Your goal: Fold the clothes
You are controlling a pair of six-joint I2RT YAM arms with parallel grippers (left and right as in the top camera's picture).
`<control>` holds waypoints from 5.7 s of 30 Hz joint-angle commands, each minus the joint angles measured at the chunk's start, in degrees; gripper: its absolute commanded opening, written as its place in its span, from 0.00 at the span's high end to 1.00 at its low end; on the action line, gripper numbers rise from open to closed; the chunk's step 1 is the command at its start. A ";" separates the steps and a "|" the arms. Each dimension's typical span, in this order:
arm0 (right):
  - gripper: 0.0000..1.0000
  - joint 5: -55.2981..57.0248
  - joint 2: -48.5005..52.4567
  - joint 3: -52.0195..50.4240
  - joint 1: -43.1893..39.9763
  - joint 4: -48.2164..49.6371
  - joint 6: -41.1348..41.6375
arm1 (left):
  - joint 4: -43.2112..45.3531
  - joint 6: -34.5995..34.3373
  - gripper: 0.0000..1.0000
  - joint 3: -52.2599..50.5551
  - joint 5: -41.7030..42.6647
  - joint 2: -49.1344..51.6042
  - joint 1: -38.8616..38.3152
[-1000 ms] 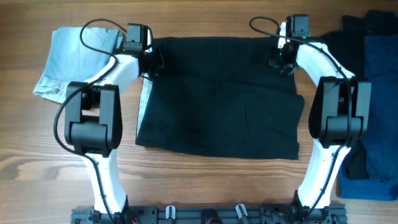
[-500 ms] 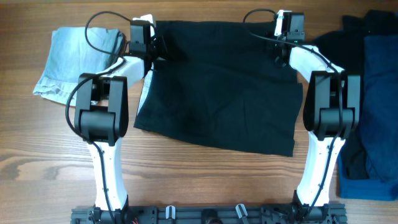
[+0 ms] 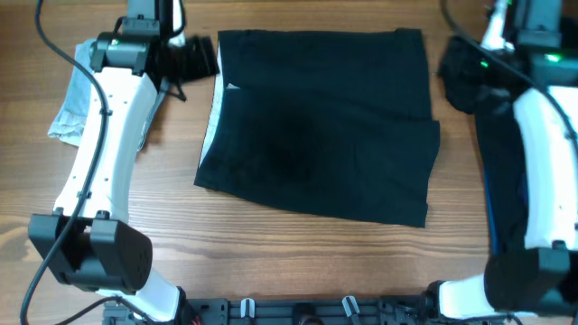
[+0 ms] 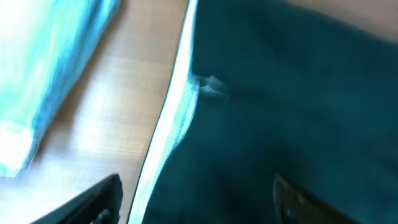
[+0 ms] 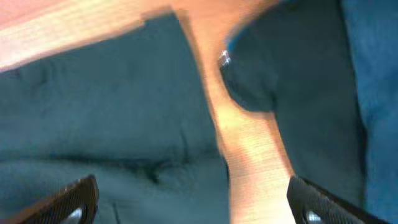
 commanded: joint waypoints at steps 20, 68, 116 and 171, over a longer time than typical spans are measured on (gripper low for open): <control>0.07 -4.61 0.59 -35.41 -2.56 7.80 7.48 | 9.66 -2.69 0.32 -28.89 7.78 2.43 0.28; 0.66 -5.99 0.44 -43.06 -3.08 2.34 11.28 | 3.80 -8.72 0.18 -26.69 0.42 -8.35 0.35; 0.96 -8.31 -1.33 -43.56 -3.08 -0.63 11.34 | 3.37 -8.70 0.16 -26.69 0.28 -1.14 0.35; 0.83 -10.69 -5.40 -44.37 -3.08 28.65 5.31 | 26.08 9.79 0.47 -26.93 21.86 10.91 6.27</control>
